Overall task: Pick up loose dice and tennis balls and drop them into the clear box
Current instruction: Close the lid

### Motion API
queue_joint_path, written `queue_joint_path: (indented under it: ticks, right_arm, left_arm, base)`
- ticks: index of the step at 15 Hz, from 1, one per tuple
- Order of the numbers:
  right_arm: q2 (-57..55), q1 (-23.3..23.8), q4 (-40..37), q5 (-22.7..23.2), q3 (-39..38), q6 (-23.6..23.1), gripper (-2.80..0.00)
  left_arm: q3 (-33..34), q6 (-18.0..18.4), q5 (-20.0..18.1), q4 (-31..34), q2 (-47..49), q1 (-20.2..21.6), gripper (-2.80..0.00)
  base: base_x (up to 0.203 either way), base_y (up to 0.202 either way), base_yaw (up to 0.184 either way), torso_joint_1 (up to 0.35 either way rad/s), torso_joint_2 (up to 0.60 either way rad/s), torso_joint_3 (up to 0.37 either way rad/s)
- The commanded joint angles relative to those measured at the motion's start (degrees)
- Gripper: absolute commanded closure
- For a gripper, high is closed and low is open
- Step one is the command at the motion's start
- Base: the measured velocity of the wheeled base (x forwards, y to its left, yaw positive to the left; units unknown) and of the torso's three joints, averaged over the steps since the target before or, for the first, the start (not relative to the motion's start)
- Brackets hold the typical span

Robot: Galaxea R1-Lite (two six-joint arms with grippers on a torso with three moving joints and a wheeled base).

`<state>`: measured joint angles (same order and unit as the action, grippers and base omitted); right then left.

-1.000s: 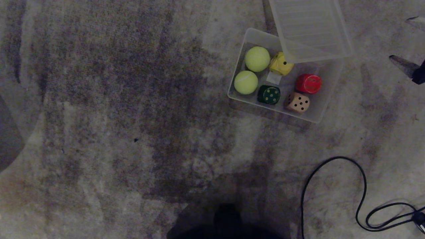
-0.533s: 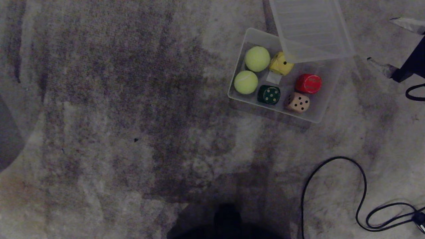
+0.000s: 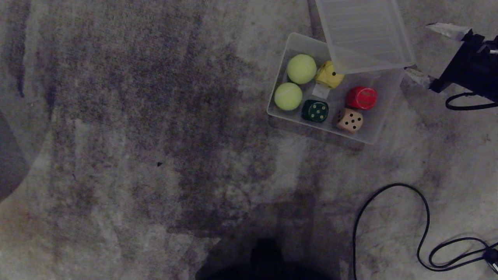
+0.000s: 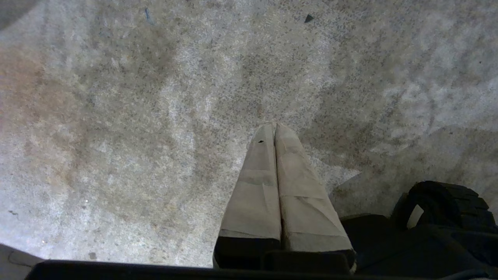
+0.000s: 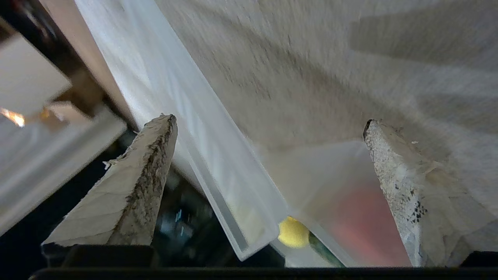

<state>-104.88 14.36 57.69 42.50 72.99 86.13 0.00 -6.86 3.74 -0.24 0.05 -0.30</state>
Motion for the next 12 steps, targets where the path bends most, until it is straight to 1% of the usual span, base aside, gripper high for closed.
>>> queue_joint_path:
  ticks: [1,5,6,10,12]
  right_arm:
    - [-1.1,-0.6,0.3,3.1,1.7,0.4,-2.80]
    - [-2.2,-1.4,0.3,7.1,2.4,0.0,-2.80]
    - [-2.1,-1.3,0.3,7.5,2.4,-0.8,-2.80]
    - [-2.0,-0.9,0.6,9.7,2.6,-1.2,-2.80]
    - [-2.2,-1.0,0.6,11.8,3.7,-1.2,-2.80]
  left_arm:
    - [0.1,-0.1,0.0,0.0,0.0,0.0,0.00]
    - [0.1,-0.1,0.0,0.0,0.0,0.0,0.00]
    - [0.1,-0.1,0.0,0.0,0.0,0.0,0.00]
    - [0.1,-0.1,0.0,0.0,0.0,0.0,0.00]
    - [0.1,-0.1,0.0,0.0,0.0,0.0,0.00]
  base:
    - [0.000,0.000,0.000,0.000,0.00,0.000]
    - [0.000,0.000,0.000,0.000,0.00,0.000]
    - [0.000,0.000,0.000,0.000,0.00,0.000]
    - [0.000,0.000,0.000,0.000,0.00,0.000]
    - [0.000,0.000,0.000,0.000,0.00,0.000]
